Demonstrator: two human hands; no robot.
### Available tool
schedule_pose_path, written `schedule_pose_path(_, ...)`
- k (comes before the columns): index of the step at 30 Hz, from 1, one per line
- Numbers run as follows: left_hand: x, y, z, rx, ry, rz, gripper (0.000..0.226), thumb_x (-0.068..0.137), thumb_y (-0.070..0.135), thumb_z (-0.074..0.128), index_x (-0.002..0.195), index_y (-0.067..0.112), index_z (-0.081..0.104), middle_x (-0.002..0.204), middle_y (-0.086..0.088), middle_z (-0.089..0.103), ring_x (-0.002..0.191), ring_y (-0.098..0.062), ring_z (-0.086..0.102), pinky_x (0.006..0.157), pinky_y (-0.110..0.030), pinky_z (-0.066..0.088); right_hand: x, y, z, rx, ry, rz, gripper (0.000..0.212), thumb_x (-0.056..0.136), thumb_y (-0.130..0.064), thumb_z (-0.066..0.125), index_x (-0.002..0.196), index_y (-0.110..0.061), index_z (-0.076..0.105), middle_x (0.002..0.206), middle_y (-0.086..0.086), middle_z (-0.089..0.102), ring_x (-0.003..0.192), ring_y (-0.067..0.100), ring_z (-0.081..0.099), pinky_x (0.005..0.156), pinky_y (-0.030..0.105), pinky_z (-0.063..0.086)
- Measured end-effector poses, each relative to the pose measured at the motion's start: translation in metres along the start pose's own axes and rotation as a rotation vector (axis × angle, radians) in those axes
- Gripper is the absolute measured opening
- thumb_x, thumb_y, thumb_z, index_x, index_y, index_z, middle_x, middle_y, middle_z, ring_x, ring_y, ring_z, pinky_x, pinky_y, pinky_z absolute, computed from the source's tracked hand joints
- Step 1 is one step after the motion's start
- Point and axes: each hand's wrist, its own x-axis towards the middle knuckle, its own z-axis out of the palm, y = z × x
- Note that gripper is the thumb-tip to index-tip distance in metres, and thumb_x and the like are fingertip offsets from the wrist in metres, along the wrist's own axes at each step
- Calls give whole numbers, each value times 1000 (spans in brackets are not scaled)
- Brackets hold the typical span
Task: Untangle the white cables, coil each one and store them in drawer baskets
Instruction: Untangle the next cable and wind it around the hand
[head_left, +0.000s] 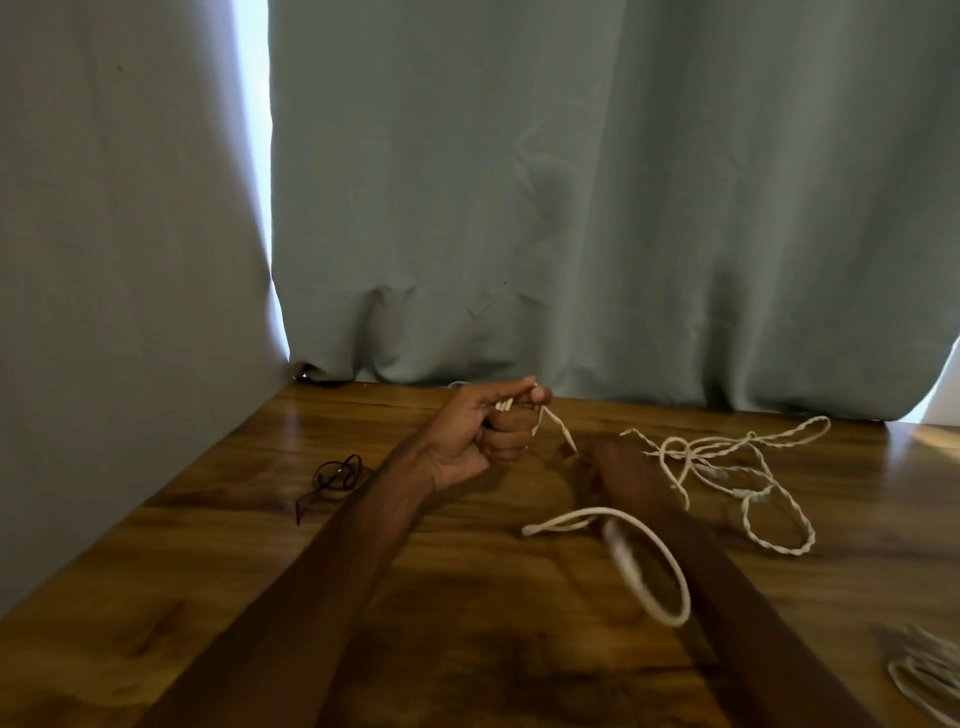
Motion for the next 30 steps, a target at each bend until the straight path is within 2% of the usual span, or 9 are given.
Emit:
schedule_pose_path(2,4,0,-1,-100,23,72,42,108,21,28,108,8,68,54,11,22,41,-4,18,40,-18,27,-3,-8,5,-164,-30,-87,30,82,-22,74,111,-25,67,106,2,71,101,24,66,83,33,52)
schedule_pose_path(5,8,1,-1,-192,165,182,46,97,8,36,139,-4,50,60,10,37,44,-3,28,45,-18,29,-8,-24,14,-155,-85,-184,38,78,-14,71,113,-22,63,110,2,69,105,24,60,82,31,45)
schedule_pose_path(11,8,1,-14,-154,464,383,23,101,-2,38,114,-2,57,88,-3,65,61,-8,61,52,-17,47,-12,-43,21,-11,-167,-291,38,75,-24,44,109,-26,63,97,-4,66,94,14,62,83,40,54)
schedule_pose_path(14,11,-4,-19,-136,608,401,36,102,-11,34,136,-17,44,107,-15,66,77,-21,72,63,-26,61,-14,-47,17,83,-133,-316,34,74,-24,39,95,-30,64,81,-11,69,78,5,65,75,36,55)
schedule_pose_path(17,16,-10,-21,-32,702,389,45,103,-15,30,147,-9,24,108,-18,67,86,-29,70,70,-37,63,-16,-48,6,140,-126,-306,24,82,-30,43,85,-31,66,72,-11,71,70,3,67,70,35,55)
schedule_pose_path(20,14,-11,-28,124,787,351,48,103,-14,31,149,-4,21,107,-14,68,84,-27,70,77,-41,60,-16,-42,-3,221,-121,-286,37,79,-50,41,81,-27,69,68,-8,71,67,6,67,69,40,55)
schedule_pose_path(24,13,-12,-37,264,787,286,47,102,-12,35,146,-1,28,94,-12,73,70,-23,74,68,-35,62,-14,-34,-10,232,-23,-282,47,78,-54,42,93,-29,80,77,-12,74,73,8,67,70,37,54)
schedule_pose_path(28,10,-31,-32,710,549,-27,30,102,3,44,128,-3,56,65,-11,64,53,-22,62,56,-31,49,-15,-30,-14,513,192,-252,28,82,-19,51,86,-21,78,63,-16,69,57,3,61,57,24,47)
schedule_pose_path(30,7,-37,-27,621,393,-173,30,105,24,46,110,-1,62,55,-4,46,43,-17,41,53,-33,30,-13,-25,-18,717,215,-206,26,85,-8,49,82,-12,75,59,0,69,52,9,59,52,21,44)
